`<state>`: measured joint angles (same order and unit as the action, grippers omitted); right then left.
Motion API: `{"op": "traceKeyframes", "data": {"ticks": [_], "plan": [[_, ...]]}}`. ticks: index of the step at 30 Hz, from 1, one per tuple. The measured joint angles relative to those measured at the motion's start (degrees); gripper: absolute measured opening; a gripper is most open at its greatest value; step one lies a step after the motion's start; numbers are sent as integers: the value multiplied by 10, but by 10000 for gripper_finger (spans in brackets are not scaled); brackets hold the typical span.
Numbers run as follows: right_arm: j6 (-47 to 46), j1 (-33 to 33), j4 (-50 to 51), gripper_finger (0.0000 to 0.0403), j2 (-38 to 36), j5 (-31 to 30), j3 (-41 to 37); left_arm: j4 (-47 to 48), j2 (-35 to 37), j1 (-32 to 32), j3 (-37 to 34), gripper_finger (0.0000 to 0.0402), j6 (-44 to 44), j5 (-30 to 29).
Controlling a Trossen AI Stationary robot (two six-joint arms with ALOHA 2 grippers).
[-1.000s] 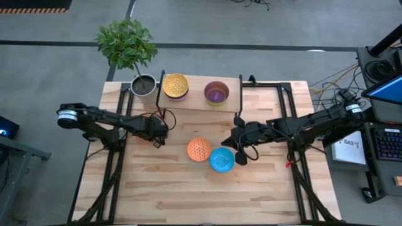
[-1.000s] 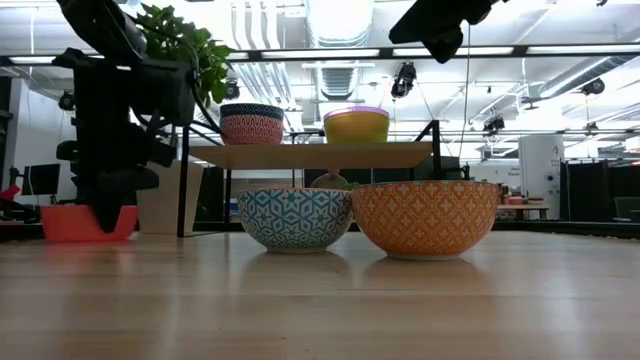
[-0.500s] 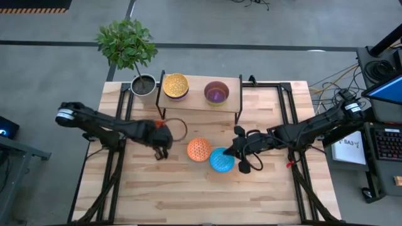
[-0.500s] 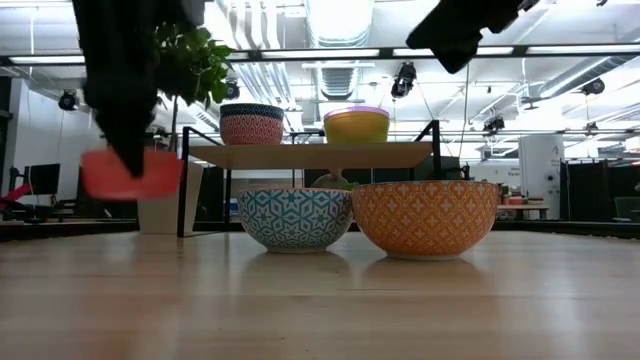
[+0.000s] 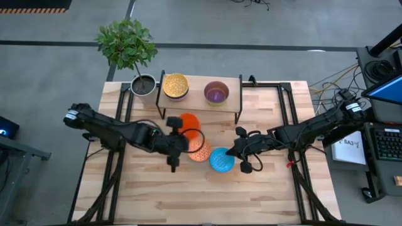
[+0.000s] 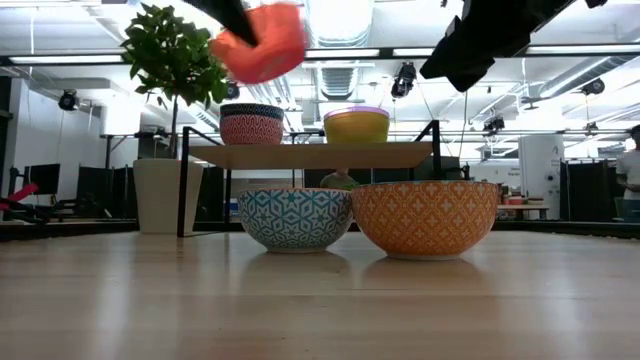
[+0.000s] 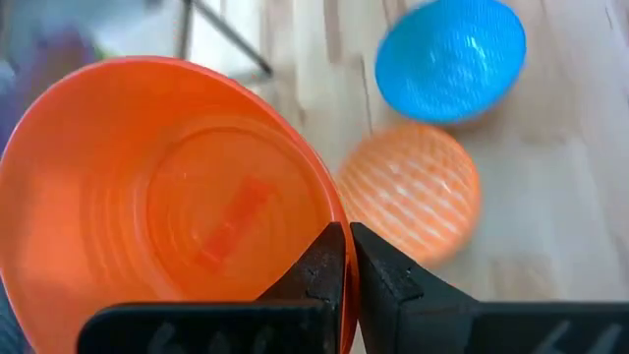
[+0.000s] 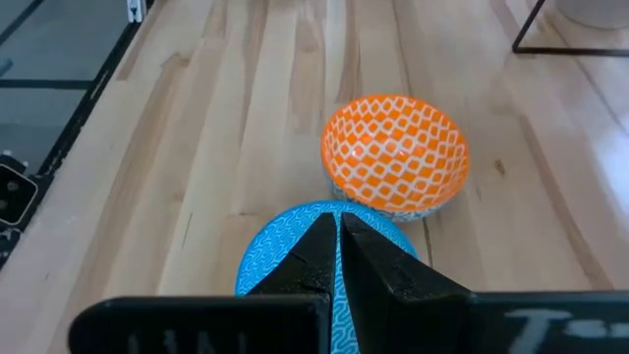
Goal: Place and stack bowls onto a shelf
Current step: Stack the orange bowl into the purple bowl on the shelf
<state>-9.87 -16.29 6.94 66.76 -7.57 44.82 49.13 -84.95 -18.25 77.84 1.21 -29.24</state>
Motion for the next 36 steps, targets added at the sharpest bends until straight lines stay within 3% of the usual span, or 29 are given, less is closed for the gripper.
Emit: {"op": "traceKeyframes", "data": {"ticks": [5,13,17,25,36], "plan": [[22,-4,0,9,0,0,0,-31,-46,42,73,0,119,-4],[39,-6,0,9,0,1,0,-33,-121,138,160,0,217,-3],[40,-7,0,9,-2,3,0,-36,-152,186,188,0,242,6],[41,-6,-2,9,-7,3,-1,-61,-202,256,248,0,267,91],[46,-6,-4,9,-7,3,-1,-63,-236,305,303,0,274,101]]}}
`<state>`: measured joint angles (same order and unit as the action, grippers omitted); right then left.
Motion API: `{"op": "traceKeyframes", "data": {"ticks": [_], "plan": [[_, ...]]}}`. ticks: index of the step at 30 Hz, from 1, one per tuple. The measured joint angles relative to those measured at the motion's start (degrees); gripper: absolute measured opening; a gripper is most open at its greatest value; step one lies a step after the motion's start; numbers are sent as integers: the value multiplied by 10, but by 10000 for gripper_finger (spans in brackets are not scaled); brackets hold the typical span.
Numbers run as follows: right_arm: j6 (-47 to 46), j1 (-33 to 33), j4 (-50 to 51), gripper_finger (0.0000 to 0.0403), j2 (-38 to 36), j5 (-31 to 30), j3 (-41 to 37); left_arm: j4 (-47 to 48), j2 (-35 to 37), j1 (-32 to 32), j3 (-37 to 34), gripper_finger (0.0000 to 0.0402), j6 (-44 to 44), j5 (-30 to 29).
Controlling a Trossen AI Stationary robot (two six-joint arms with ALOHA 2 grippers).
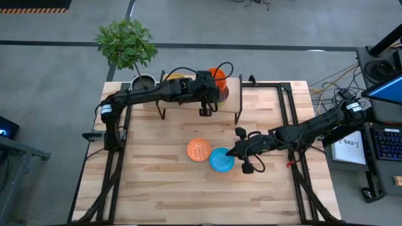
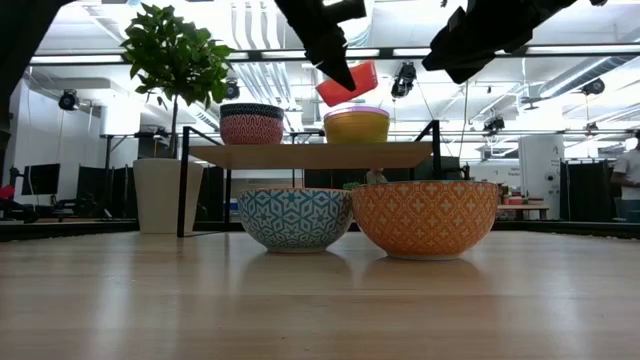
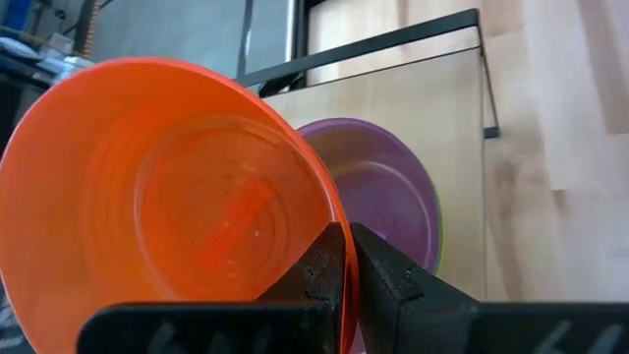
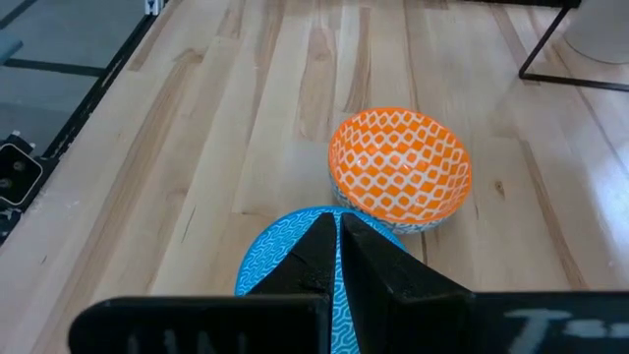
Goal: Place and stack bowls onto a shelf
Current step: Stack the orange bowl into the purple bowl on the shelf, then stack the orange blue bowl into the yellow blue bowl on the shelf
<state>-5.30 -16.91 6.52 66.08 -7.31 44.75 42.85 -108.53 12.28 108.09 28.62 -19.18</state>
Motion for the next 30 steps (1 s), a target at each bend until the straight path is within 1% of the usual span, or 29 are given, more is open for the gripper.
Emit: {"op": "traceKeyframes", "data": {"ticks": [5,17,21,26,30], "plan": [[0,0,0,9,0,0,0,0,-1,12,0,17,-2,41],[4,0,0,9,0,0,0,8,1,12,3,107,-6,43],[4,0,-7,9,0,-2,0,51,8,6,30,123,-28,42],[22,0,-31,9,0,-2,0,144,10,-10,77,125,-74,49],[26,0,-47,9,0,-2,0,195,25,-24,92,126,-122,50]]}}
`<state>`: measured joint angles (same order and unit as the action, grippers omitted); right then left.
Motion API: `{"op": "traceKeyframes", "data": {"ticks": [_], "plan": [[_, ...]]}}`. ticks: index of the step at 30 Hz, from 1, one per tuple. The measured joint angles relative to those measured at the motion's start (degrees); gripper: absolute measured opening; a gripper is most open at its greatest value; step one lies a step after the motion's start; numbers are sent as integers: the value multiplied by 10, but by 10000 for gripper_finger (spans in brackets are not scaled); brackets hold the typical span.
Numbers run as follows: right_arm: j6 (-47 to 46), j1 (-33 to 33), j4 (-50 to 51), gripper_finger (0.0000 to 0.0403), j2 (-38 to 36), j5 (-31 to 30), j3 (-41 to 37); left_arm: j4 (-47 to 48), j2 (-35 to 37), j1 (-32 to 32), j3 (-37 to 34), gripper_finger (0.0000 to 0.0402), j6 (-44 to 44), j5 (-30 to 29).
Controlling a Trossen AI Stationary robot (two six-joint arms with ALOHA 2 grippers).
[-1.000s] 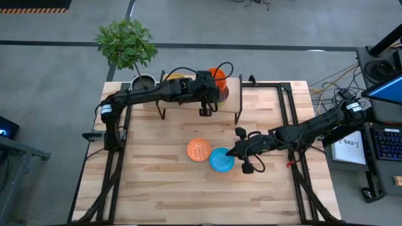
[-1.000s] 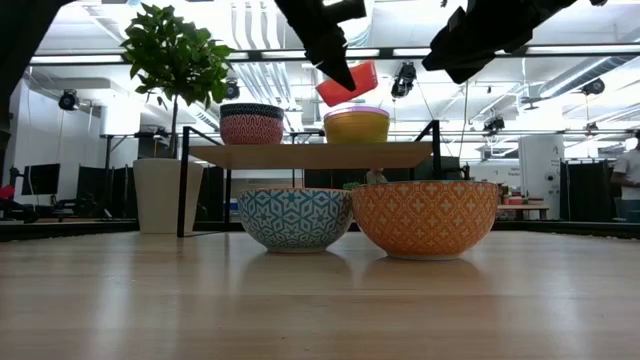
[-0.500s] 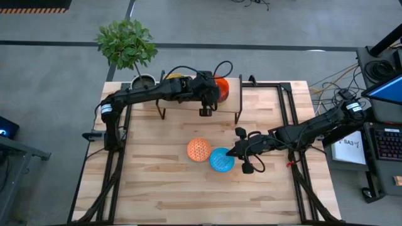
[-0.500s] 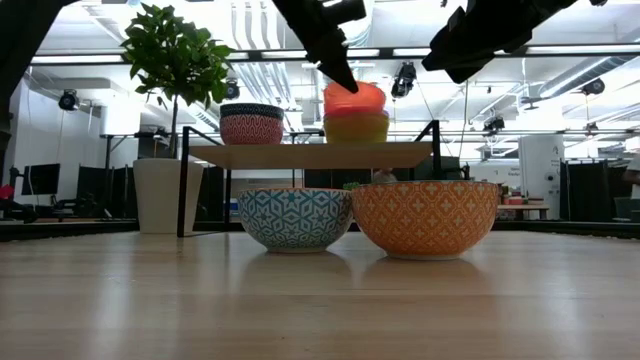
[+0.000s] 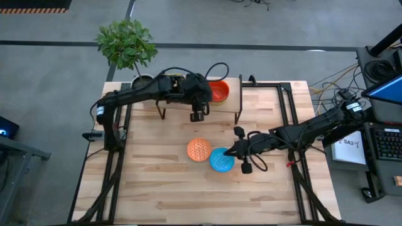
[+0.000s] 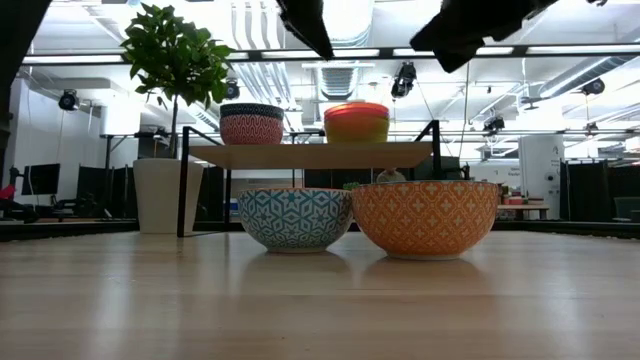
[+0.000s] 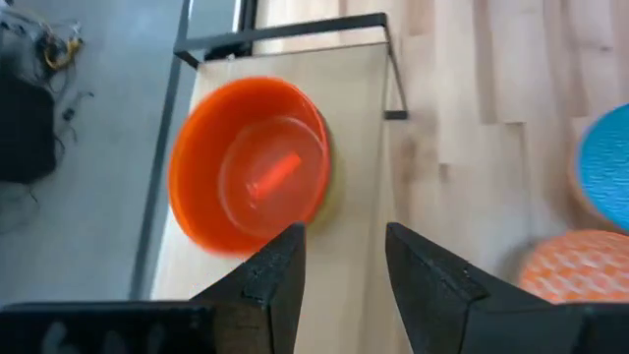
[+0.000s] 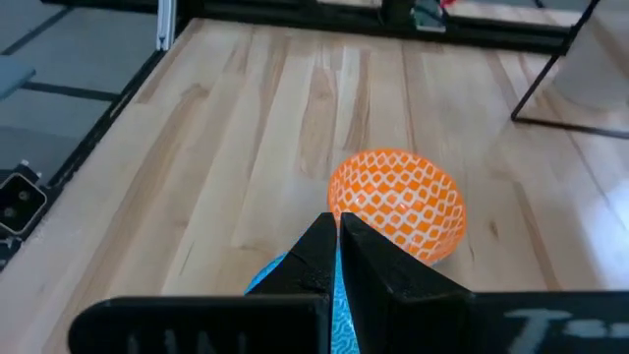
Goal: Place and stack bowls onto a shelf
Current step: Stack the orange blue bowl into the yellow blue bowl on the shelf
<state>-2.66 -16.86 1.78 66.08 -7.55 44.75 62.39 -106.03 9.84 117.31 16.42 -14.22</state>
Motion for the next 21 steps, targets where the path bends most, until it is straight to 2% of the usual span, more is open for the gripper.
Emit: {"op": "traceKeyframes", "data": {"ticks": [5,10,16,21], "plan": [[14,0,-50,9,0,-1,-5,44,44,-13,-25,126,-61,-2],[28,11,-112,9,0,-4,-8,20,134,-38,-114,122,-110,-3],[28,65,-128,9,0,-15,-8,-135,263,-101,-298,116,-174,-5],[-1,111,-128,9,0,-15,-8,-267,339,-158,-456,116,-189,-2]]}}
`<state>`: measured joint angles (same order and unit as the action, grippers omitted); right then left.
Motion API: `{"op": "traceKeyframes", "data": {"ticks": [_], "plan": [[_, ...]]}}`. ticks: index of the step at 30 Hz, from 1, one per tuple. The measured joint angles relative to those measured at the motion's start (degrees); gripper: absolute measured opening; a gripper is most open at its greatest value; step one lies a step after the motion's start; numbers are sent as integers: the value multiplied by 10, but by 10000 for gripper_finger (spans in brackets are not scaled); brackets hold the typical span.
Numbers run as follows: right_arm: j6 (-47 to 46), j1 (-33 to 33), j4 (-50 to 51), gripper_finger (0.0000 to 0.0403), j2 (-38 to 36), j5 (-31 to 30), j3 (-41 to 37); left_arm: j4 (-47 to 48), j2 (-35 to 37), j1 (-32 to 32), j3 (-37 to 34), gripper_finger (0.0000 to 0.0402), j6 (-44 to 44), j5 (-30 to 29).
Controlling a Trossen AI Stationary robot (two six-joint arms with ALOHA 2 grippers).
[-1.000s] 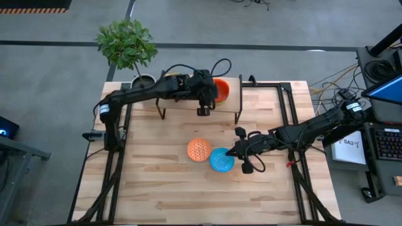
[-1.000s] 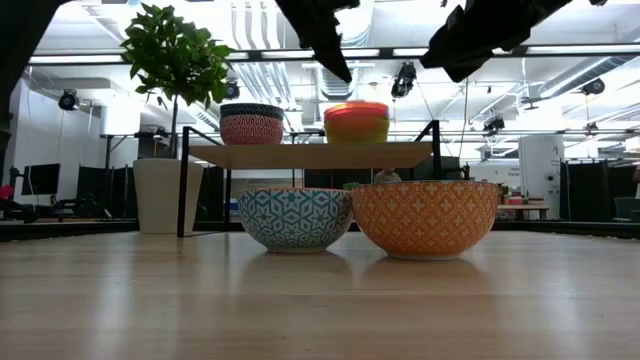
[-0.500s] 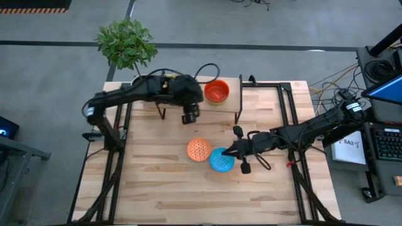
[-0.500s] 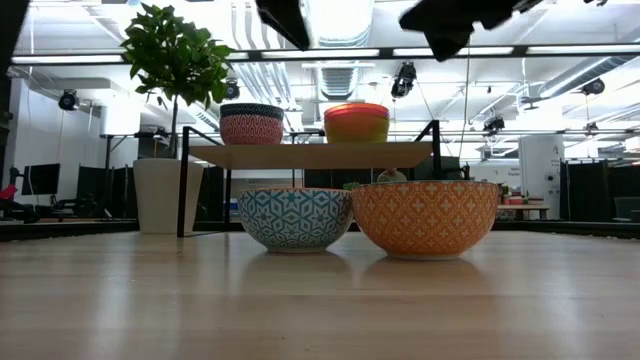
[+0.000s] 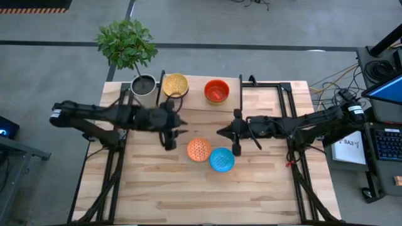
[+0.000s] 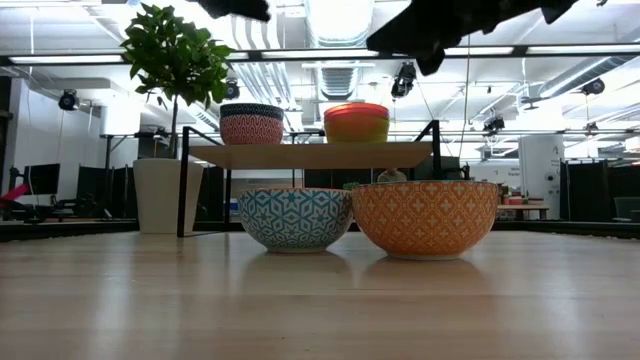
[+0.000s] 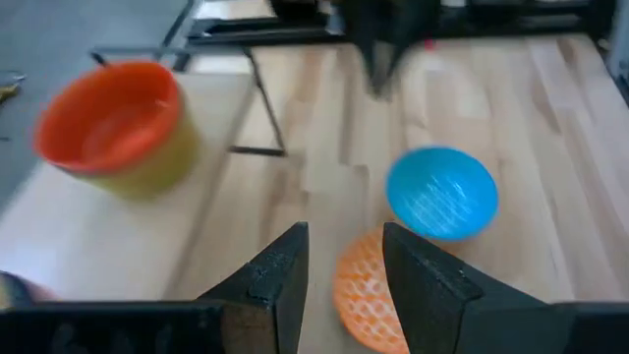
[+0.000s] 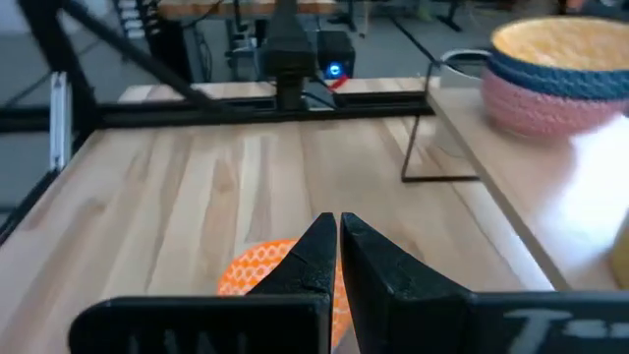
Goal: Place and stack bowls onto a shelf
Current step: Stack the orange blue bowl into the yellow blue bowl on the shelf
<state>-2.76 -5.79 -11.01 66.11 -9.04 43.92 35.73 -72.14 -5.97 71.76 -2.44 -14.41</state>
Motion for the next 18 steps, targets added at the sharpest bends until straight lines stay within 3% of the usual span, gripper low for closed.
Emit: {"op": "traceKeyframes", "data": {"ticks": [5,11,18], "plan": [[-65,8,0,9,0,1,0,-77,34,-40,-126,116,-27,1],[-101,-14,0,9,0,7,0,-182,22,-55,-239,116,-57,2],[-101,-23,5,9,0,5,0,-337,-43,-56,-292,116,-9,65]]}}
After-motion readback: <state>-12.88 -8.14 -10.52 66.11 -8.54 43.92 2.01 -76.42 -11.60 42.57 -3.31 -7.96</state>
